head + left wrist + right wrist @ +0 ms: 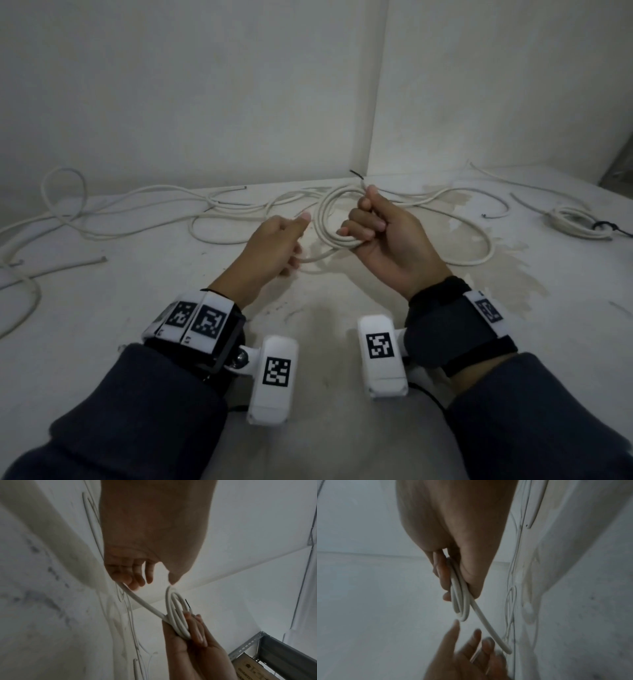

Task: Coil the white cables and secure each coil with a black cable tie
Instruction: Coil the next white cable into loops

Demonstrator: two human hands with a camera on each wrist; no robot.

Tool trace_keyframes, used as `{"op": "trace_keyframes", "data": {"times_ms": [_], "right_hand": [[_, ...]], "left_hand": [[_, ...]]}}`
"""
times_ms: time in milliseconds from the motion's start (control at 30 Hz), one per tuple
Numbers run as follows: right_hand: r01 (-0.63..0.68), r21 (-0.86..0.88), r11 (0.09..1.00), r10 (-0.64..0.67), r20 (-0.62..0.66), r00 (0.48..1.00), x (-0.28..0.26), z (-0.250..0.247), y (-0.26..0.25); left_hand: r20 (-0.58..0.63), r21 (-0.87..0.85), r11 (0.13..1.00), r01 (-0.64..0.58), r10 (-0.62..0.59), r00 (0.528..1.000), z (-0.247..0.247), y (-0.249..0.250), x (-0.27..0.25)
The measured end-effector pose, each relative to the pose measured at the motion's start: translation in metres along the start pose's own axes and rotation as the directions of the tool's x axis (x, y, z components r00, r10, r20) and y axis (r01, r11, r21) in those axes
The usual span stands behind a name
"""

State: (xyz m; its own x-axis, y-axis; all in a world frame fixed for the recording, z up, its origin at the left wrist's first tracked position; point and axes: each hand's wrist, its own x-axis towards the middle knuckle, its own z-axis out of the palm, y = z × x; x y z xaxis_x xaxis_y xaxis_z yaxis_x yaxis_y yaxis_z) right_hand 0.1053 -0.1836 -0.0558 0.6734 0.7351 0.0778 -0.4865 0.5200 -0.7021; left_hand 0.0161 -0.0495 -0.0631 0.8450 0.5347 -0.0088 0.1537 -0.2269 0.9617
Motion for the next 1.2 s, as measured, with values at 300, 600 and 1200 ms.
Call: {"op": "trace_keyframes", "data": {"times_ms": [300,600,1200], "right_hand": [[0.004,0.009,1.0,-0.004,-0.002,1.0,-0.001,0.005,0.003],[0.002,-0.235,0.972,-0.036,-0.139,0.99,0.002,-0.002,0.007],[0.114,-0.632,0.767,-0.056,0.11,0.992,-0.004,-0.003,0.009]], "left_hand": [[0.063,-0.274,0.937,0.216,-0.206,0.976,0.0,-0.008,-0.001],[-0.054,-0.464,0.866,-0.187,0.183,0.982,0.001,0.001,-0.002],[0.176,-0.494,0.866,-0.074,0.182,0.967,0.004,0.008,-0.006]]}}
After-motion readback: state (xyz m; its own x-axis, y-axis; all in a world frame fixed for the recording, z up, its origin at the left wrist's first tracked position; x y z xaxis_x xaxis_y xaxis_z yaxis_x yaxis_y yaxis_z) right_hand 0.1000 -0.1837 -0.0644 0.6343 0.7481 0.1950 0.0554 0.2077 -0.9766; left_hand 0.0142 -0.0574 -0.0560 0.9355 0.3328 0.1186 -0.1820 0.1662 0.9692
